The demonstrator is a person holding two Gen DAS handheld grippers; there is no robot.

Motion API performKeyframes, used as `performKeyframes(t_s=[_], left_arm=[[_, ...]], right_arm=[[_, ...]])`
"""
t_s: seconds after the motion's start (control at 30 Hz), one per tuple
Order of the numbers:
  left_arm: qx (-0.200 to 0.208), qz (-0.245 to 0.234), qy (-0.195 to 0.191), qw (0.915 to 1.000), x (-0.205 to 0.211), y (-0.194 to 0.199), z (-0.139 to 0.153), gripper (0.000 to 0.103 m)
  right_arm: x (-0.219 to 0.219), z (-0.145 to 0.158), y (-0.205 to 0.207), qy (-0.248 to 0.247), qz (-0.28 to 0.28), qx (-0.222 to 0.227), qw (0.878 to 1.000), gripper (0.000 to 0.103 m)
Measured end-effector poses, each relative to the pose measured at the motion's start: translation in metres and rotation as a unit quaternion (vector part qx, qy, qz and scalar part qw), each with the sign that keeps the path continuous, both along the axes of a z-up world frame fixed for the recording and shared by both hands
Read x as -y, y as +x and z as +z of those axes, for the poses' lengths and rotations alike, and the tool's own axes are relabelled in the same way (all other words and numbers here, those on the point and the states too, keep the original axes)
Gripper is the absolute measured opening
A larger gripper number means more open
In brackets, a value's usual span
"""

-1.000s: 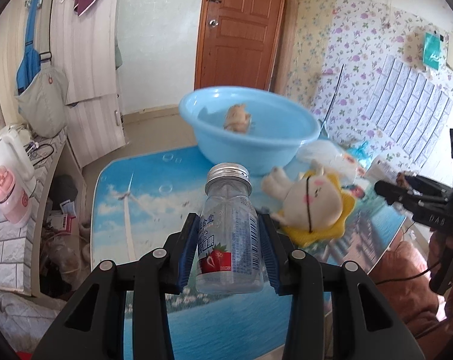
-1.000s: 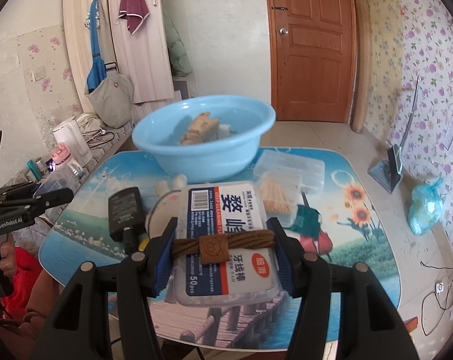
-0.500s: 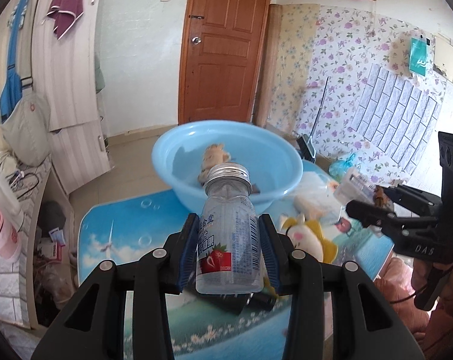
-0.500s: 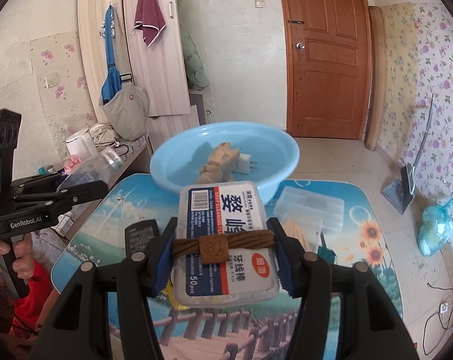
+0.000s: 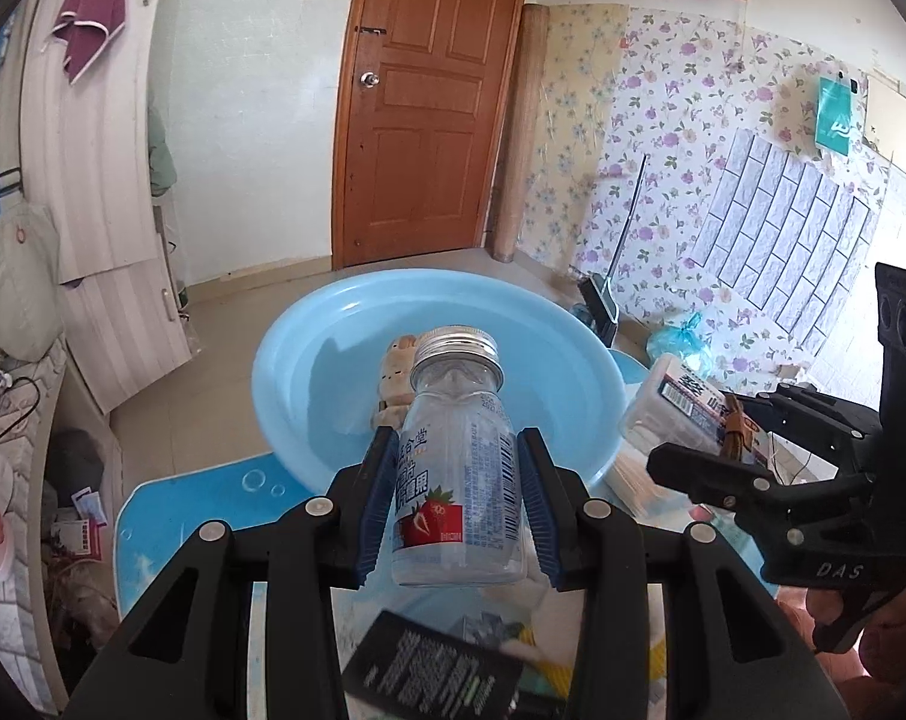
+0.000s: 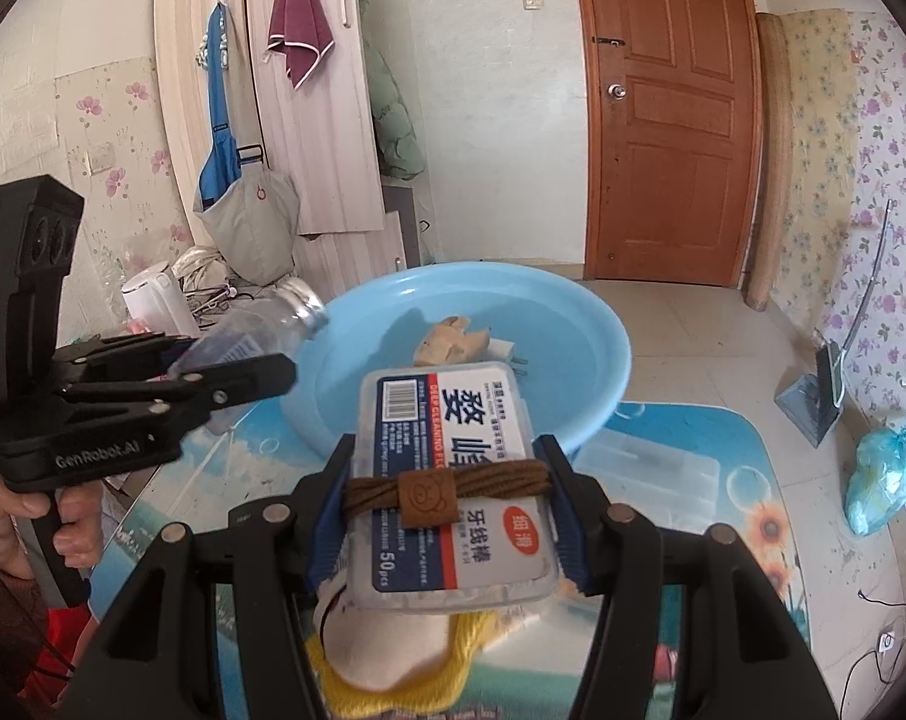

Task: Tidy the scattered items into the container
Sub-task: 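Carry the bottle and toothpick box over the basin and open both tools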

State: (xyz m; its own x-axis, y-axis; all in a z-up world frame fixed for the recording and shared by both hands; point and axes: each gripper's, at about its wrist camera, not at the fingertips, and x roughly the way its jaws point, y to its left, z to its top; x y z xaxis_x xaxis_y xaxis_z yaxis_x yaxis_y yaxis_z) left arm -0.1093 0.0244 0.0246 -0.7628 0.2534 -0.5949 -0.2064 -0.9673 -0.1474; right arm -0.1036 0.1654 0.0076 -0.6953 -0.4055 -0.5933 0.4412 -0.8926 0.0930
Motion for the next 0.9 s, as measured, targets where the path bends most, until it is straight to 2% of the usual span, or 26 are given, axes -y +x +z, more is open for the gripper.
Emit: performKeyframes(t_s=[0.4, 0.53, 0.6, 0.9], left_arm=[[0.038, -0.018, -0.008, 0.9991, -0.006, -0.034, -0.032, 0.04], [0.04, -0.024, -0.009, 0.9989, -0.01, -0.031, -0.036, 0.04], [0.038, -0.026, -0.008, 0.9989, -0.01, -0.029, -0.036, 0.046], [0.021, -0.028, -0.008, 0.9994, -0.009, -0.01, -0.031, 0.053]], right_arm=[[0.011, -0.012, -0.024, 0.008, 0.0, 0.014, 1.0, 0.056], [0.011, -0.017, -0.027, 0.011, -0.005, 0.022, 1.0, 0.056], [0.012, -0.019, -0.029, 0.013, -0.006, 0.026, 1.0, 0.056], [0.018, -0.02, -0.033, 0.02, -0.02, 0.028, 0.999, 0.058]])
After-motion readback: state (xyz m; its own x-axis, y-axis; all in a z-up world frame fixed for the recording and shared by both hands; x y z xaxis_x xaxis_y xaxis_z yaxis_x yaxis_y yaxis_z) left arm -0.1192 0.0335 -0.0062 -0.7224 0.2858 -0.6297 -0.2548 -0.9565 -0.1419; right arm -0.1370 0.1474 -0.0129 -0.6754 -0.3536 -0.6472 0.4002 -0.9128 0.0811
